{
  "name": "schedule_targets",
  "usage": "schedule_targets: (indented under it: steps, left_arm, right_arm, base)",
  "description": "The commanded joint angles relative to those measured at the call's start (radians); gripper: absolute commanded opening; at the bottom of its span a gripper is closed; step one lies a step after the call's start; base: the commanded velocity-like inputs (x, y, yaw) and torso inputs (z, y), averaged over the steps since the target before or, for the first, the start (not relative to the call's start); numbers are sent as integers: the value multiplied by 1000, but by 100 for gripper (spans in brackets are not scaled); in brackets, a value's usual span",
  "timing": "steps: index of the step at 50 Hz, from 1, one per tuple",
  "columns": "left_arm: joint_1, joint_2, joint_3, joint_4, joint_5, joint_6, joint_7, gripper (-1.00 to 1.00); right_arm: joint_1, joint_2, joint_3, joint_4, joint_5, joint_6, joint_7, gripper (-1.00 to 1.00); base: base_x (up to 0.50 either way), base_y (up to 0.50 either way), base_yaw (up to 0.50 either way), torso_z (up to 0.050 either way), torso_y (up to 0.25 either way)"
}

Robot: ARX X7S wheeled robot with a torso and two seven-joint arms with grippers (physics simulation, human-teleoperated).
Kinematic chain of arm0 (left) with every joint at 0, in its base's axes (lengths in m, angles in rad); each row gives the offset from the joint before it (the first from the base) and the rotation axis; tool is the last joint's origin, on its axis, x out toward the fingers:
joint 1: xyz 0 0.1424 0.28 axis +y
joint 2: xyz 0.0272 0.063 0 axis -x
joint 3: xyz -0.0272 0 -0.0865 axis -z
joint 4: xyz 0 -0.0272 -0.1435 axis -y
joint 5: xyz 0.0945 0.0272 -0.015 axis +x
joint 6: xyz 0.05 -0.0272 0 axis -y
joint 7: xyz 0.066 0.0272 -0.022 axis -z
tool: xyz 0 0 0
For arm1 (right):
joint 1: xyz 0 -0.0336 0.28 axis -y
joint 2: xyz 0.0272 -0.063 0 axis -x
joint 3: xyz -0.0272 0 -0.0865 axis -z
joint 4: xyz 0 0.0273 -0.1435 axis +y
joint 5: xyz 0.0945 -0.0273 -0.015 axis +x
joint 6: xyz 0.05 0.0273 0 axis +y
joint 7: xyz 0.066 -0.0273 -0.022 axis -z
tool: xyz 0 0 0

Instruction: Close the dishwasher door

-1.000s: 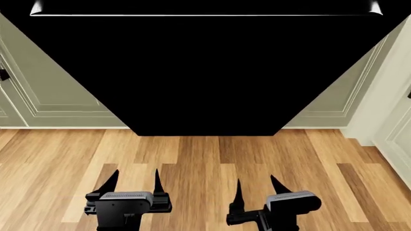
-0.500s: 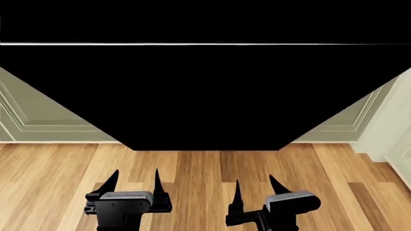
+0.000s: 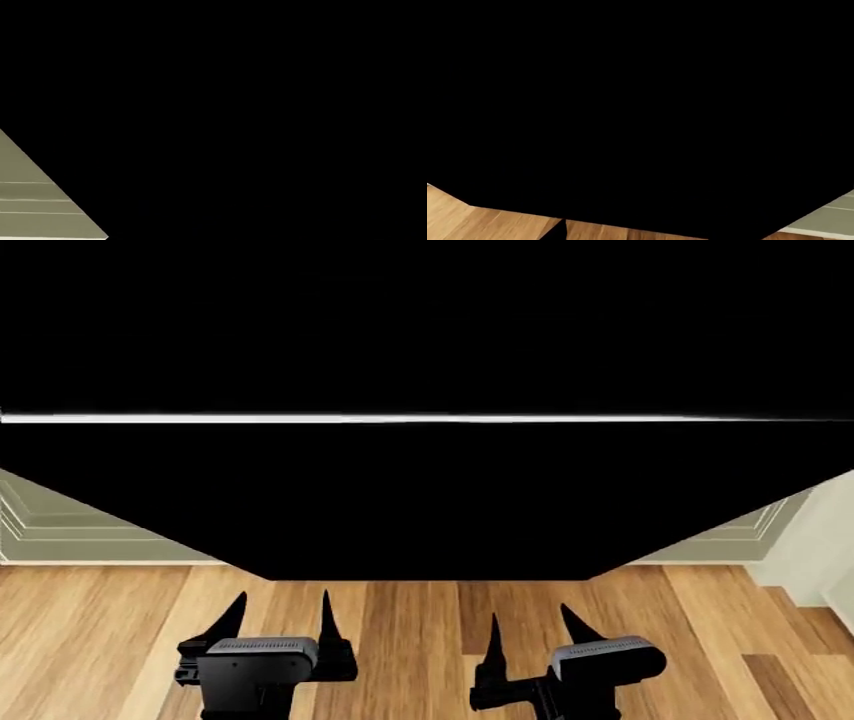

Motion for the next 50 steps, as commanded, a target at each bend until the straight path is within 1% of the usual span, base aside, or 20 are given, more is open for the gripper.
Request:
schedule_targets:
  steps: [1,29,50]
  left_arm:
    - [1,-3,4,4,-1,-1,-3,100]
    - [-5,-5,10,-7,-5,9,-5,100]
    - [-7,-7,18,-5,-9,5,-9,100]
  right_arm:
    - [-2,4,-4,-8,-2,8,8,100]
    - [-1,7,-10,-11,1,7,18,100]
    - [-9,3,8,-7,33,0,31,100]
  base:
    - [156,0,0,0,0]
    - [144,0,0,0,0]
    - [4,0,0,0,0]
